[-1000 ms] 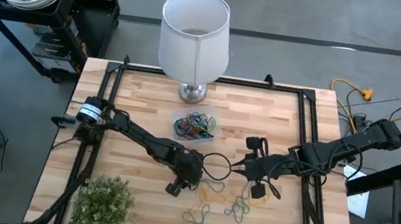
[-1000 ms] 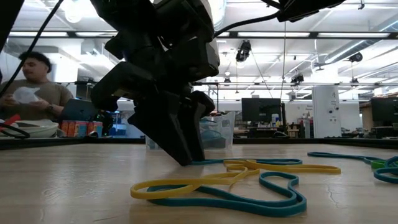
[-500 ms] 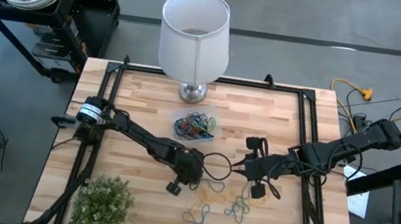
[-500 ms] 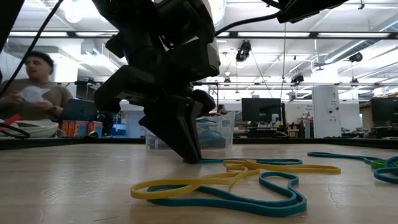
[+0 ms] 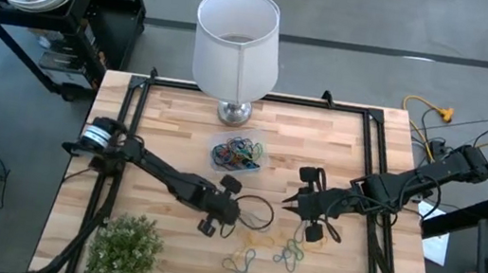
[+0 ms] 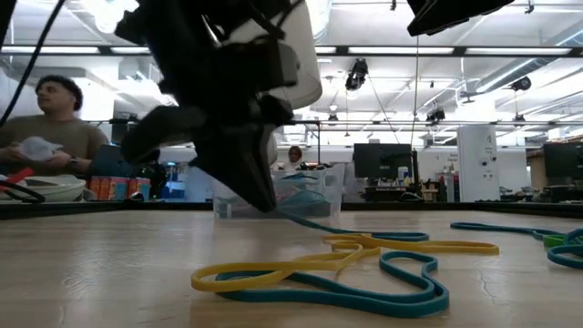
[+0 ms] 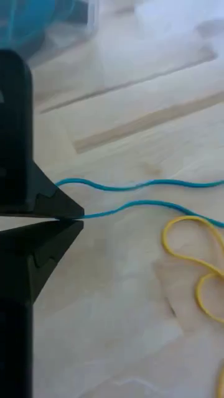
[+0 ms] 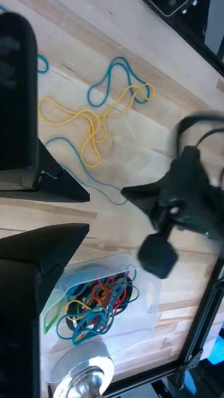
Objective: Pick and place rubber bands into bin
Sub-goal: Put the blue rubber band into the transparent container
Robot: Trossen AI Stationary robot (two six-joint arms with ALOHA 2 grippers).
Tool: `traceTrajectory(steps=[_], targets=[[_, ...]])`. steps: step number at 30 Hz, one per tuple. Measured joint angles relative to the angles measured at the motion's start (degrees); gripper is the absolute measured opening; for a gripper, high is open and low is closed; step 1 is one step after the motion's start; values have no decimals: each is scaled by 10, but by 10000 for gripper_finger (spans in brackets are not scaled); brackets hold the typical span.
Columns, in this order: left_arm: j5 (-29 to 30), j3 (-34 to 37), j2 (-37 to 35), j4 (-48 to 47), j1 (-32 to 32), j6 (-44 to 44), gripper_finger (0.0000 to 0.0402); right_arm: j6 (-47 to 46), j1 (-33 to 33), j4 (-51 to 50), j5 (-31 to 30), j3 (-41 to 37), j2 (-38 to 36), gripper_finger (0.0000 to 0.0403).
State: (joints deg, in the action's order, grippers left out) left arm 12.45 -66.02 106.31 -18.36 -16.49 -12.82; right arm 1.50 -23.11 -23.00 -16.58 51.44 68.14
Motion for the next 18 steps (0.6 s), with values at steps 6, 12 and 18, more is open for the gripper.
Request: traceTrajectory(steps=[6,12,18], targets=[[75,0,-23,0,-24,0,0,0,0,0,0,0,0,61],[213,-2,-36,3,-51,-8,0,0,0,-2,0,0,0,60],[319,-2,-39,14,-68,-17,0,0,0,-3,0,0,0,61]])
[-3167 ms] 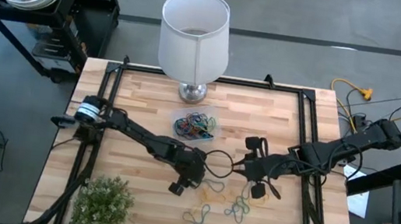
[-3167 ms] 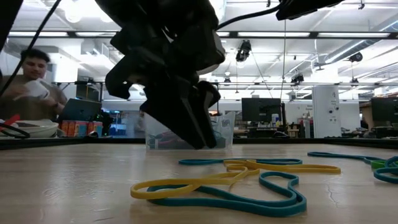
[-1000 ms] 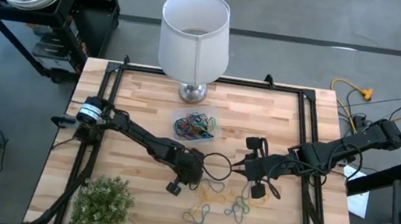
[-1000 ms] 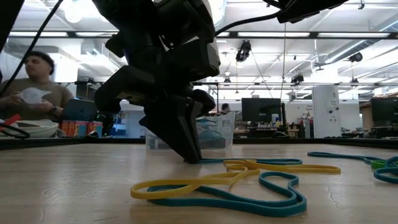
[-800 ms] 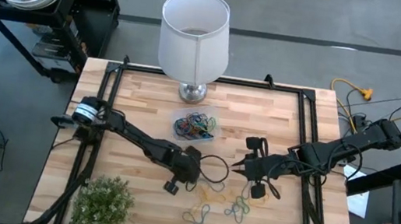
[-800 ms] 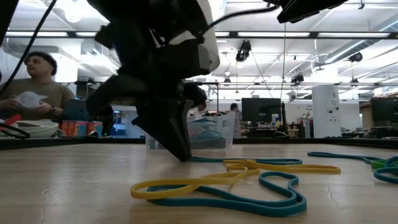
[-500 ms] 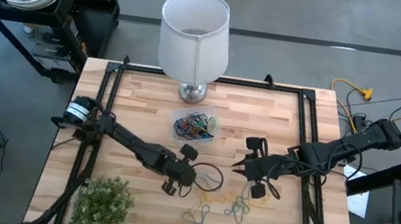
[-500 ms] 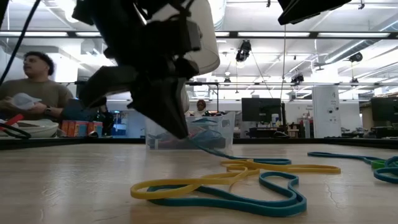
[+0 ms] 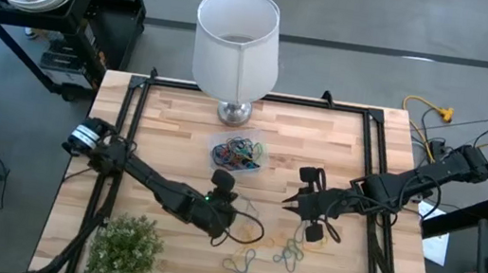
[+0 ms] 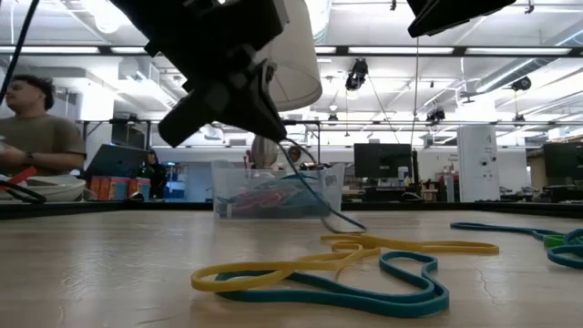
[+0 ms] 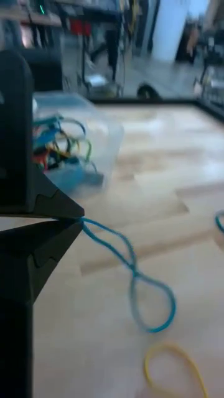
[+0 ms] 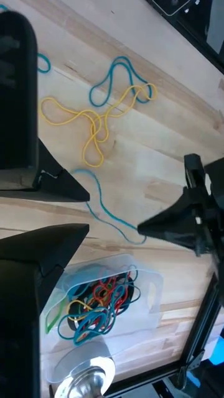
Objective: Pick and place rubber bands into bin
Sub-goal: Put the blue rubber band into the transparent container
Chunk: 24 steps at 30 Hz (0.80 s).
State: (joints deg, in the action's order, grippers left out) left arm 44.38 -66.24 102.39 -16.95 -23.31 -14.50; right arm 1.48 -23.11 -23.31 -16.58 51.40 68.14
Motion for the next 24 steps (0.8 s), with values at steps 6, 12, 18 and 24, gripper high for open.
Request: traceTrajectory(steps=[6,12,18,24], targets=[[53,-2,-1,0,-2,-1,0,0,0,0,0,0,0,61],[88,-2,-23,1,-2,-24,0,0,0,0,0,0,0,59],[109,-1,-68,-1,-2,-30,0,0,0,0,0,0,0,61],[117,-1,-110,-1,11,-64,0,0,0,0,0,-1,0,61]])
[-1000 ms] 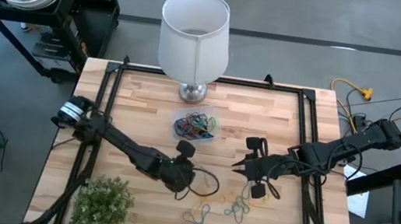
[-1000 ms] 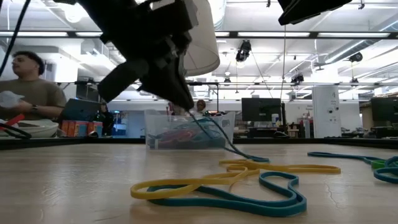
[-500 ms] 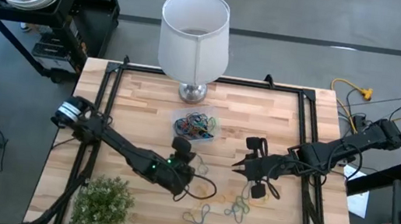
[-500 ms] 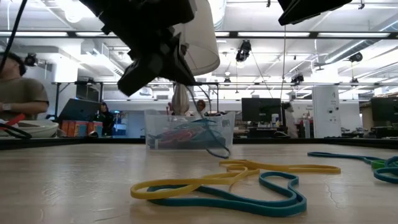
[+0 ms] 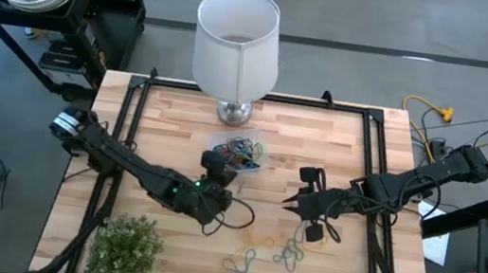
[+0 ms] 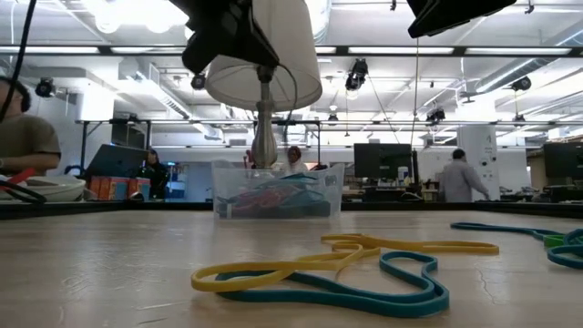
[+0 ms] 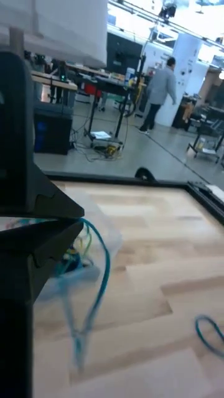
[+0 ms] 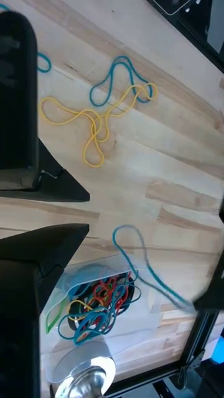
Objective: Pick and place rubber bands into bin
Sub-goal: Put the blue rubber band into the transparent container, then put the yellow rubber band into the transparent container
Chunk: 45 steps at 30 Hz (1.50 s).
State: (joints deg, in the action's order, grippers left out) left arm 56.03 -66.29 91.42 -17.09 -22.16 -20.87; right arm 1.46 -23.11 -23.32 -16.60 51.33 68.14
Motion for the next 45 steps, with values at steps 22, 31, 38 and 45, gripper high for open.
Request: traceTrajectory(steps=[22,31,38,45], targets=[[-122,11,-16,-31,175,-4,0,-10,0,-2,0,0,0,59],[-141,47,-16,-32,211,42,0,-14,0,-3,0,-2,0,61],[-215,49,-16,-28,225,56,38,-26,0,-2,0,-10,0,61],[-217,49,-16,-29,218,61,107,-81,0,-2,6,-35,0,61]])
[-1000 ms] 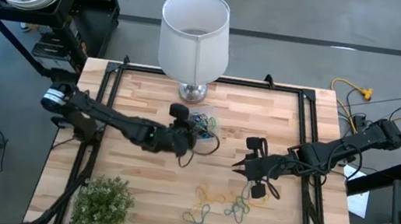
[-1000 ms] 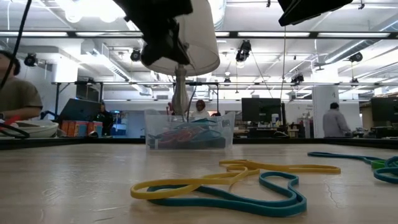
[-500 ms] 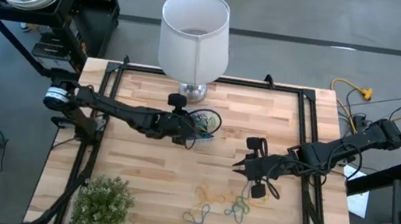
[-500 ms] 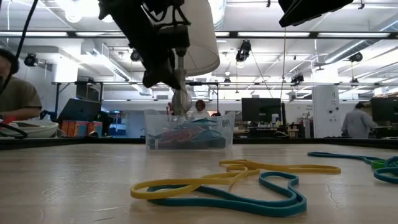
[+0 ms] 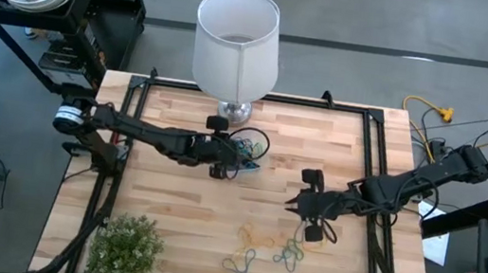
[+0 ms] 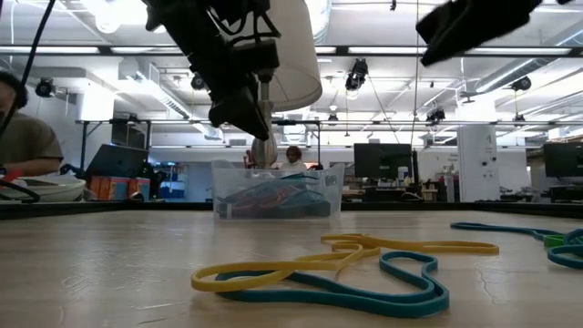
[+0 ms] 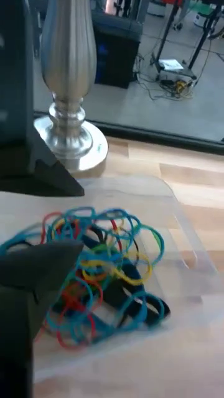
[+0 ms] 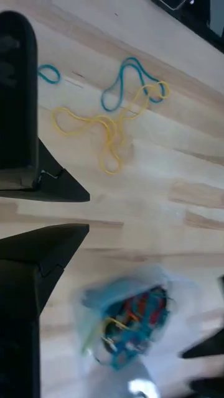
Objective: Pick and place rubber bands into bin
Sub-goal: Put the yellow rubber band into the transparent container
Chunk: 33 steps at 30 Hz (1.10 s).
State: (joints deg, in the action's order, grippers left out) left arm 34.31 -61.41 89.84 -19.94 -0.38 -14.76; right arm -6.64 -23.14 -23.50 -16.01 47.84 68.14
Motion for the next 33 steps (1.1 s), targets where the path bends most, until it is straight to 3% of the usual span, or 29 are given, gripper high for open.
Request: traceTrajectory(steps=[5,18,21,27,33], targets=[[-13,0,-1,0,-34,26,120,-24,0,2,15,-27,0,61],[-17,0,-7,-3,-212,40,121,-105,-10,39,18,-67,24,59],[-17,-1,-8,-7,-238,39,121,-95,-10,107,35,-90,50,59],[-12,-1,-12,-7,-258,39,121,-19,-10,249,143,-109,131,60],[-10,-1,-17,-9,-258,40,121,21,-7,323,149,-88,218,66]])
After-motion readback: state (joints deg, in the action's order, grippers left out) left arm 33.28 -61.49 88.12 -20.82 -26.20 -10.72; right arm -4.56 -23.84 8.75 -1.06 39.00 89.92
